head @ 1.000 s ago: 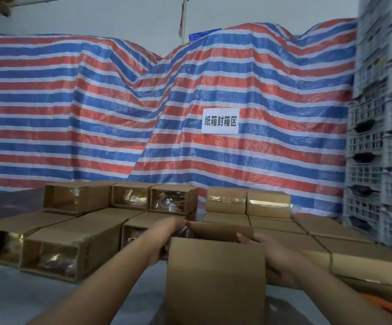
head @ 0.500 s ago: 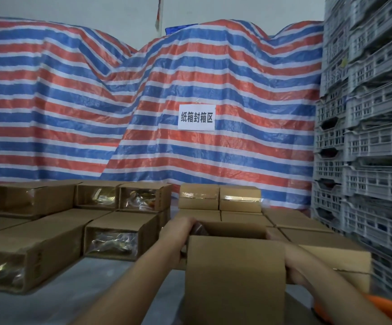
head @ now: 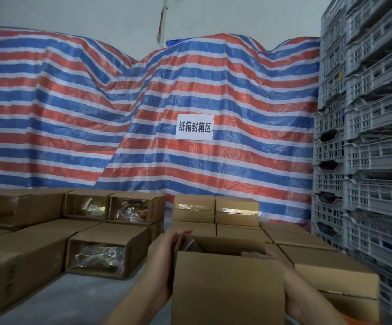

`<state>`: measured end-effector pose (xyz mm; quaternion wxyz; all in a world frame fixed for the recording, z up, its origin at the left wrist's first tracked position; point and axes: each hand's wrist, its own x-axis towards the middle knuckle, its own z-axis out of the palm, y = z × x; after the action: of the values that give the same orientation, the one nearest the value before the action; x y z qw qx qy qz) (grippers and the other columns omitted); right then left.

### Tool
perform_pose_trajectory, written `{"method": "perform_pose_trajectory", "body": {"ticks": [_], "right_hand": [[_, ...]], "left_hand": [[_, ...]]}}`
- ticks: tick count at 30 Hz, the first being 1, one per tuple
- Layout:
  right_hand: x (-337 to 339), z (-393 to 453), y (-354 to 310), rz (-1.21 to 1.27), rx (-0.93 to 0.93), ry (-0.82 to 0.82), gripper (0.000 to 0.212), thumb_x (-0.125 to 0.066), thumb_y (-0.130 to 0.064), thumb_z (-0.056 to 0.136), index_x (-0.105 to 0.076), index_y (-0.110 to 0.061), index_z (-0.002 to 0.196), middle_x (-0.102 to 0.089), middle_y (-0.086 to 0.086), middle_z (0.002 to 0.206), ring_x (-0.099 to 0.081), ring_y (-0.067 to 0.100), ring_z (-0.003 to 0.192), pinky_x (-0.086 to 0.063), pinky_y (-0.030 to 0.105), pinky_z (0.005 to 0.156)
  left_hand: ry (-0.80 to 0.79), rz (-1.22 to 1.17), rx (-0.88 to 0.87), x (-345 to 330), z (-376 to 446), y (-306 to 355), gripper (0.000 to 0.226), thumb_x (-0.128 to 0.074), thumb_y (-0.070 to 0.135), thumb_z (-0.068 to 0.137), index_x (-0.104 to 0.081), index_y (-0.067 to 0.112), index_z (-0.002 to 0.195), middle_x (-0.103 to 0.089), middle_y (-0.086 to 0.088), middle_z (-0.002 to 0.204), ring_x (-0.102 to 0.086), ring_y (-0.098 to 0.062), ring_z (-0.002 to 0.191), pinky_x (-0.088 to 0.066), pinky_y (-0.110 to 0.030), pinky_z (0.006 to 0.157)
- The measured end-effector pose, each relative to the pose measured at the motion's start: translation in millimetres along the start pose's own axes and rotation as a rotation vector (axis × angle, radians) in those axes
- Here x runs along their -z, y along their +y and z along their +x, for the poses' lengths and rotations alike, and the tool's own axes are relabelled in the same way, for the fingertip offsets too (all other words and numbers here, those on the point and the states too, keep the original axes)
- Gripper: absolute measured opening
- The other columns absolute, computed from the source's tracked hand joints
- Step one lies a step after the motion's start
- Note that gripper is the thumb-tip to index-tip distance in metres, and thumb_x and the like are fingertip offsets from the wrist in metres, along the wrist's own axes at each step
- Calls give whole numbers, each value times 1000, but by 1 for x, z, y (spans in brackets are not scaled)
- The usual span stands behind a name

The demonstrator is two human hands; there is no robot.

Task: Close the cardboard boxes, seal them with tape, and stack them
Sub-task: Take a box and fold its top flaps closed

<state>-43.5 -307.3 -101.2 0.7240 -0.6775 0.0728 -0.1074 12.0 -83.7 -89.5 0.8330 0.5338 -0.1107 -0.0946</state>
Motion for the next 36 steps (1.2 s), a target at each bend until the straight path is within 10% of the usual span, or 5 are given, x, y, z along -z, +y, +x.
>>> {"method": "perform_pose_trajectory", "body": {"ticks": [13, 21, 24, 30, 36], "right_hand": [[10, 0, 22, 173, 11, 56, 21, -61, -27, 92, -67, -6, 91, -69, 12, 72, -66, 26, 63, -48, 41, 71], [-1, -11, 10, 127, -63, 14, 49, -76, -40, 71, -70, -7, 106, -75, 18, 88, -73, 31, 74, -51, 40, 72], [-6, -16, 4, -74, 212, 136, 73, -82, -51, 53, -66, -25, 120, -73, 8, 110, -68, 30, 103, -53, 44, 85], [6, -22, -10, -424, 649, 106, 18, -71, -45, 68, -76, -35, 81, -74, -5, 81, -68, 5, 74, -49, 36, 75], [8, -12, -7, -401, 480, -167, 94, -89, -66, 46, -60, -27, 127, -73, -12, 116, -67, 5, 110, -54, 21, 89]], "left_hand": [[-274, -77, 60, 23, 9, -19, 41, -52, 41, 87, -80, 11, 93, -73, -20, 100, -73, -27, 78, -49, -39, 80], [-190, -88, 64, 19, 5, -21, 46, -53, 47, 92, -78, 9, 100, -71, -23, 108, -72, -32, 88, -49, -42, 84], [-161, -51, 59, 17, 5, -23, 53, -50, 53, 93, -69, 8, 114, -72, -22, 108, -69, -34, 98, -49, -43, 89], [-105, 7, 41, 13, 7, -28, 52, -49, 53, 94, -72, 7, 105, -74, -19, 97, -73, -29, 85, -55, -37, 76], [-183, 16, 58, 20, 11, -29, 53, -52, 59, 89, -81, 15, 80, -74, -18, 95, -74, -24, 77, -54, -33, 73]]}}
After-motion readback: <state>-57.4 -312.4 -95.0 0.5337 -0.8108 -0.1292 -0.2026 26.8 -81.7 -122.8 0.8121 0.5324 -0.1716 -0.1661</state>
